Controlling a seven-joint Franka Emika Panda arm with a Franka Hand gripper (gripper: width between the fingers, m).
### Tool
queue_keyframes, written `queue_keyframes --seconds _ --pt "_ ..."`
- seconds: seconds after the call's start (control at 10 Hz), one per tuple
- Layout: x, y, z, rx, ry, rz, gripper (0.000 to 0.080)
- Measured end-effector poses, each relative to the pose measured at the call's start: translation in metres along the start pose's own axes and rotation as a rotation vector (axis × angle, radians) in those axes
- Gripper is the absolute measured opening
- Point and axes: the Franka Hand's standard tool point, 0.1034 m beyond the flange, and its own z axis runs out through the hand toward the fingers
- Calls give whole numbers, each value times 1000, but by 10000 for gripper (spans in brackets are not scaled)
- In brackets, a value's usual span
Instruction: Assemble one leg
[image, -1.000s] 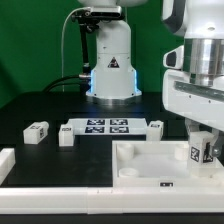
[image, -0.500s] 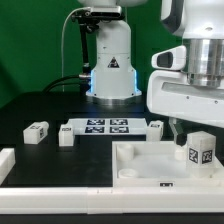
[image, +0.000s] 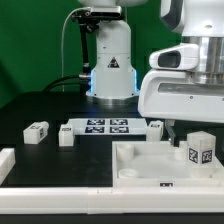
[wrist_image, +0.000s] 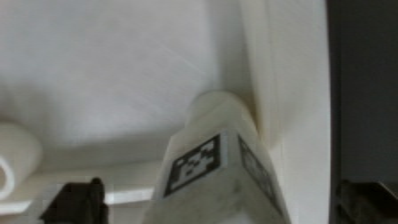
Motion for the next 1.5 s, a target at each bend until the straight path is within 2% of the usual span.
queue_keyframes --seconds 0.2,0.4,0.5,0.7,0.8,0.9,1.0,1.1,1.4,1.5 --pt "1 4 0 -5 0 -228 649" --pt "2 6 0 -36 6 -437 649" --pt "2 6 0 -36 6 -398 649" --pt "2 7 1 -37 6 -399 391" --pt "2 7 1 -37 6 -374 391" --pt "2 7 1 -37 6 -340 293" --pt "2 7 1 -37 5 -342 293" --pt "2 7 2 -36 6 -282 293" --pt "2 6 2 -27 24 206 293" --pt "2 10 2 -31 24 342 293"
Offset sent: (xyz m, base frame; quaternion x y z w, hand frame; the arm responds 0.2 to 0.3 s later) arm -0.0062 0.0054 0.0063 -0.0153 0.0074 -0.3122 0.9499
